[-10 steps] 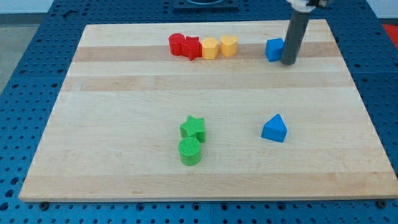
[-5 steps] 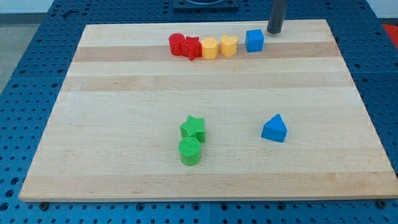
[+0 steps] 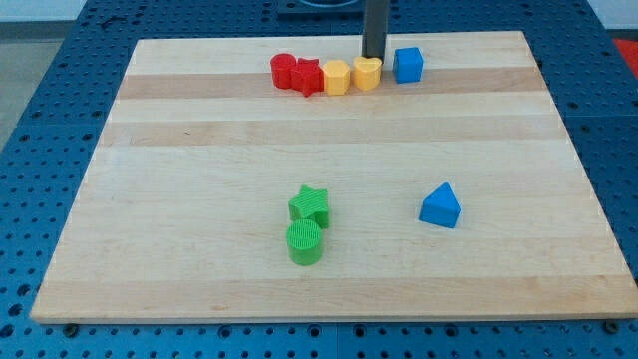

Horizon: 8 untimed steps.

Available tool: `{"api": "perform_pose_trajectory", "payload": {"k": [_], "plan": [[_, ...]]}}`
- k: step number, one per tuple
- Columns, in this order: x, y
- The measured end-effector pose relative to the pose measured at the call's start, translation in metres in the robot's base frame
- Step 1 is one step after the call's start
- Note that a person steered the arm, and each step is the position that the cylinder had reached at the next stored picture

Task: Slide blue cube to the right of yellow heart

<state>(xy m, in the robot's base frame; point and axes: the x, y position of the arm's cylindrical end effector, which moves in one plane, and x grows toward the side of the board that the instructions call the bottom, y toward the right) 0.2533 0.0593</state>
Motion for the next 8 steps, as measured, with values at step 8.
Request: {"api": "perform_pose_trajectory", "payload": {"k": [8], "plan": [[0.017, 0.140]]}}
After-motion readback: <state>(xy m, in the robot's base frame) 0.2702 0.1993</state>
